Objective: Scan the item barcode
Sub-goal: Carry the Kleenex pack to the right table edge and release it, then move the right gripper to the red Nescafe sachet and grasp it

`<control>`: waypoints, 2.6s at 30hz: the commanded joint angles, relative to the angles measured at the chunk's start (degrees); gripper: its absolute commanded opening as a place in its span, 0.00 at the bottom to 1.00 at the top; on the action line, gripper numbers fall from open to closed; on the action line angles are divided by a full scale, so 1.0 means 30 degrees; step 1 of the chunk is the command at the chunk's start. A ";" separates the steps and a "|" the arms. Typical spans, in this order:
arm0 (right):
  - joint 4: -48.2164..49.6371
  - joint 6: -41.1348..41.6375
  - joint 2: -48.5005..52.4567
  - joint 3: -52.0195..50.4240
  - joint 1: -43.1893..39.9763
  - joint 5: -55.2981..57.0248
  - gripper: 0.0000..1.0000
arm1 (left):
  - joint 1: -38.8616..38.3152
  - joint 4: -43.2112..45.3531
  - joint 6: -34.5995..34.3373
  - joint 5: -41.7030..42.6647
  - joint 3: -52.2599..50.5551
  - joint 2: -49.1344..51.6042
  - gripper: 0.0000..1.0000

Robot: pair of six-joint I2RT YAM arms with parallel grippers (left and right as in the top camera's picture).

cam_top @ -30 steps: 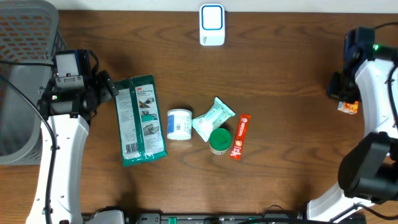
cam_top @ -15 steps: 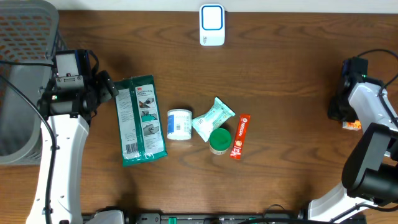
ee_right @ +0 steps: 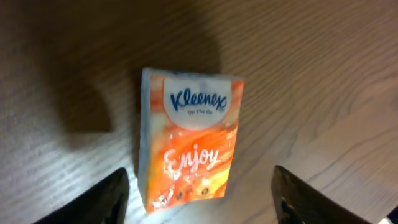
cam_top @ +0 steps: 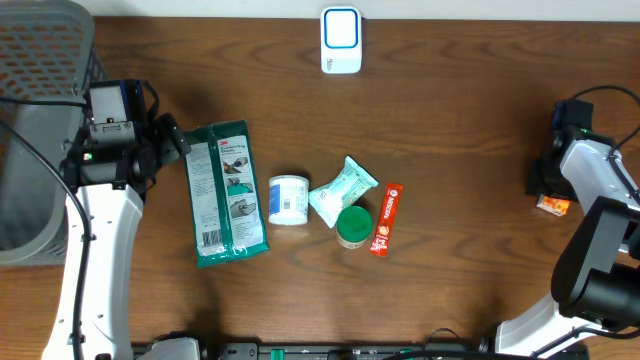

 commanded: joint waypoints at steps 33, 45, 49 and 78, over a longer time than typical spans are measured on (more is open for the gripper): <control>-0.7060 0.7082 -0.1545 0.3184 0.7577 -1.4462 0.37 | 0.0080 -0.0022 -0.0036 -0.0219 0.0415 -0.0044 0.96; -0.4998 1.6298 -0.1545 0.0612 1.4469 -1.0659 0.40 | 0.0080 -0.0029 -0.0036 -0.0219 0.0415 -0.0044 0.96; -0.3942 1.7187 -0.1530 -0.0321 1.5773 -1.0448 0.39 | 0.0080 -0.0029 -0.0036 -0.0219 0.0415 -0.0044 0.96; -0.0087 1.7252 -0.1537 -0.3803 1.6407 -0.9617 0.04 | 0.0080 -0.0029 -0.0036 -0.0219 0.0415 -0.0044 0.96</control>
